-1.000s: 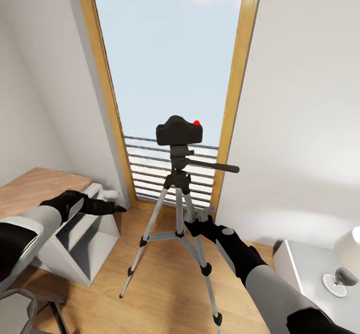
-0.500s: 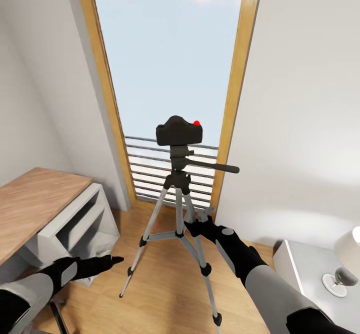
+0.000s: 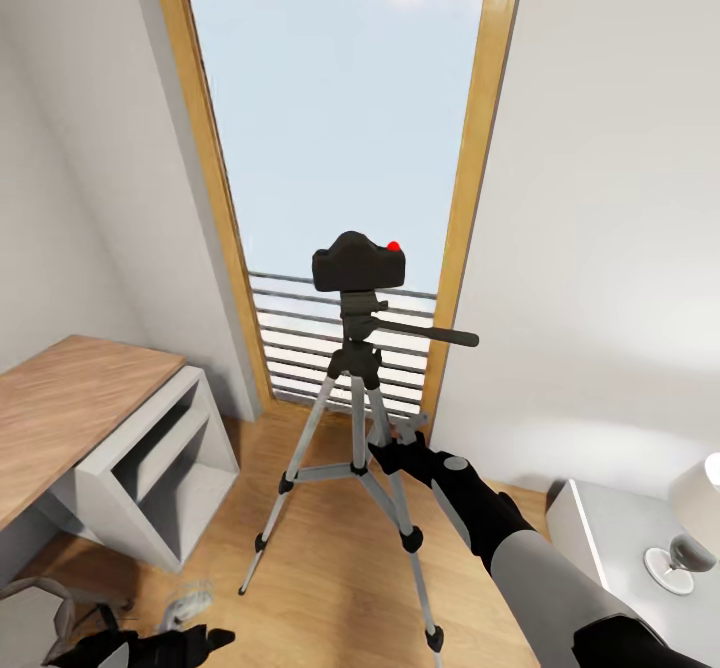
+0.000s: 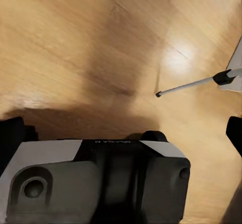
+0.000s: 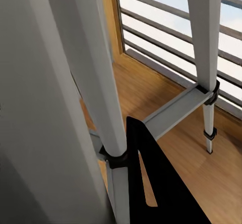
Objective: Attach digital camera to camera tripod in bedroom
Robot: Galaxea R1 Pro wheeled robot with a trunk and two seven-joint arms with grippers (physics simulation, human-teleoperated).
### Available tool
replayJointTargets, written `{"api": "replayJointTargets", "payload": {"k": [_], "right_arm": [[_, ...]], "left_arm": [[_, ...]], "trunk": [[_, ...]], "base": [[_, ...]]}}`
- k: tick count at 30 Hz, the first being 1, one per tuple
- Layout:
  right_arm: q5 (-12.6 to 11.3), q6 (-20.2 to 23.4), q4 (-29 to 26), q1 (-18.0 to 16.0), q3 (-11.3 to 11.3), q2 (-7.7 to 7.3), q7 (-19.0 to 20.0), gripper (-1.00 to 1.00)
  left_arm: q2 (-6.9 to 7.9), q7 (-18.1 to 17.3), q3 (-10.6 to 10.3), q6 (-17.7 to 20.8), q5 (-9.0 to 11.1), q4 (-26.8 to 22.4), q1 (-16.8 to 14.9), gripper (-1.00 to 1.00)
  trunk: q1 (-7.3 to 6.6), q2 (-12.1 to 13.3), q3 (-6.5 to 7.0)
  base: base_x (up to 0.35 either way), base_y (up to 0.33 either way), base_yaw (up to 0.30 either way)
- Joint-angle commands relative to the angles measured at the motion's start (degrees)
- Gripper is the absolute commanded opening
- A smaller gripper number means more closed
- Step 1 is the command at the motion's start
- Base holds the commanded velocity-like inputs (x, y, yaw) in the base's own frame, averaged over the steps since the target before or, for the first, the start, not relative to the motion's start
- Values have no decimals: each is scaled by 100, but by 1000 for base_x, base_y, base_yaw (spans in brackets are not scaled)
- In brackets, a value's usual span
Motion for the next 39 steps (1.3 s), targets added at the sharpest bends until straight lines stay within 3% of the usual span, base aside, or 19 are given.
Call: {"api": "replayJointTargets", "payload": {"k": [1, 6, 10, 11, 14, 15, 19, 23, 30, 39], "right_arm": [[11, 35, -8, -3, -3, 0, 9, -100], [12, 35, -8, -3, -4, -4, 14, -100], [13, 35, -8, -3, -3, -6, 15, -100], [13, 35, -8, -3, -5, -6, 16, -100], [13, 35, -8, -3, -4, -6, 16, -100], [10, 35, -8, -3, -5, -7, 17, -100], [3, 35, -8, -3, -7, -7, 17, -100], [-3, 38, -8, -3, -3, -5, 12, -100], [7, 43, -8, -3, -5, -6, 17, -100], [6, 36, -10, -3, -10, -38, 30, -100]], "left_arm": [[-12, -4, -7, 24, 72, -2, 66, 100], [-100, 332, -7, -284, 90, 3, 417, 100], [-251, 1056, -7, -499, 159, 5, 647, 100], [-333, 1419, -7, -542, 200, 6, 733, 100], [-463, 1979, -7, -585, 272, 6, 849, 100], [-541, 2338, -7, -603, 318, 6, 918, 100], [-670, 3059, -7, -625, 390, 6, 1060, 100], [-720, 3565, -7, -628, 416, 6, 1213, 100], [-735, 3969, 1, -632, 458, 6, 1380, 100], [-826, 4067, 2, -632, 669, 6, 1440, 100]], "trunk": [[4, -11, -11], [4, -11, -11], [4, -11, -11], [4, -11, -11], [4, -11, -11], [4, -11, -11], [4, -11, -11], [4, -11, -11], [4, -11, -11], [4, -11, -11]], "base": [[0, 0, 0], [0, 0, 0], [0, 0, 0], [0, 0, 0], [0, 0, 0], [0, 0, 0], [0, 0, 0], [0, 0, 0], [0, 0, 0], [0, 0, 0]]}}
